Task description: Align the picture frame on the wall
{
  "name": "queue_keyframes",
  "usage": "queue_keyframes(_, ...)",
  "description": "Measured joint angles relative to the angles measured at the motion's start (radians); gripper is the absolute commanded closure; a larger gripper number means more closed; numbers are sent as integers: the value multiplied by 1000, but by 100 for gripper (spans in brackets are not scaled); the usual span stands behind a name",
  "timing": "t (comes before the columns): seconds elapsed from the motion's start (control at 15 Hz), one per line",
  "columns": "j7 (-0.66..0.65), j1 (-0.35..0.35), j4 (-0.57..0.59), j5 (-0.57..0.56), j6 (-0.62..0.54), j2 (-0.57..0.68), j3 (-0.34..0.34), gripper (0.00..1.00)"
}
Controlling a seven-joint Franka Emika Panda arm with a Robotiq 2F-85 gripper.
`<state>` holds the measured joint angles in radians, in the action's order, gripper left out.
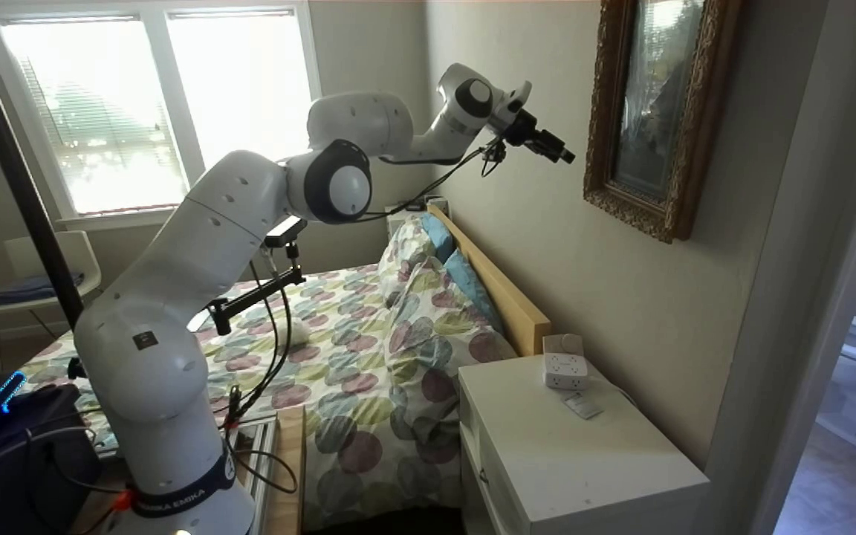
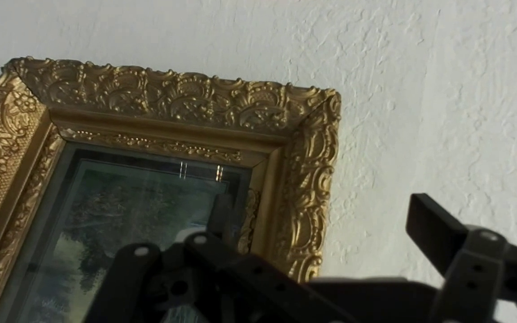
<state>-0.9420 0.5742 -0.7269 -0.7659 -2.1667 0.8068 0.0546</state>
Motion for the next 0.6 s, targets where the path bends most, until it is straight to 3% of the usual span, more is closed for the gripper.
queue_keyframes(0.6, -186, 2, 46, 0, -20, 46, 53, 0)
